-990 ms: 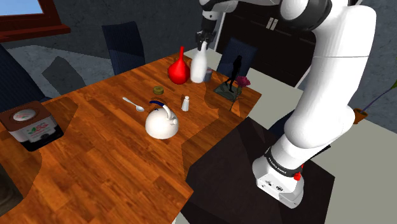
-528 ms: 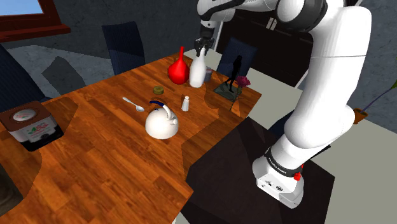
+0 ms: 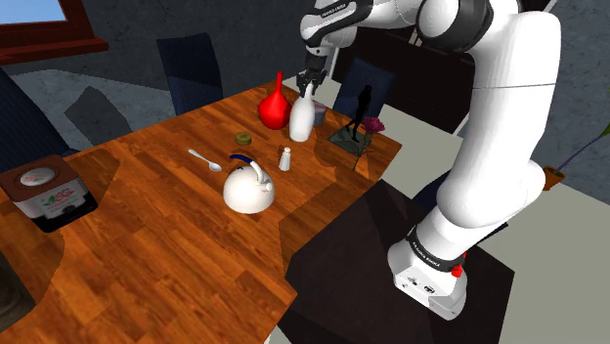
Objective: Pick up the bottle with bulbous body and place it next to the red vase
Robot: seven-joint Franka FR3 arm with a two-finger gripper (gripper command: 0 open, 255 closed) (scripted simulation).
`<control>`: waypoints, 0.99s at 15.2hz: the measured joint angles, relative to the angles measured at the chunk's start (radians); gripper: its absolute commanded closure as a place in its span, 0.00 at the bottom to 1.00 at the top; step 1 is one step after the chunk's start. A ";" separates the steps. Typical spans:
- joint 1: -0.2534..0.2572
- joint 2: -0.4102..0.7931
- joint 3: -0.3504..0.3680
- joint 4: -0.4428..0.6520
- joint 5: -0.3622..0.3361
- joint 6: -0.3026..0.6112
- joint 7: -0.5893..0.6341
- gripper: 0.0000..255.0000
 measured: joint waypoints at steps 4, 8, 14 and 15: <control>-0.001 0.022 0.000 -0.018 0.000 0.041 -0.001 1.00; -0.001 0.045 0.000 -0.039 0.000 0.085 -0.001 1.00; 0.000 0.093 -0.001 -0.048 -0.001 0.141 -0.001 1.00; -0.001 0.101 -0.001 -0.048 -0.001 0.149 -0.002 1.00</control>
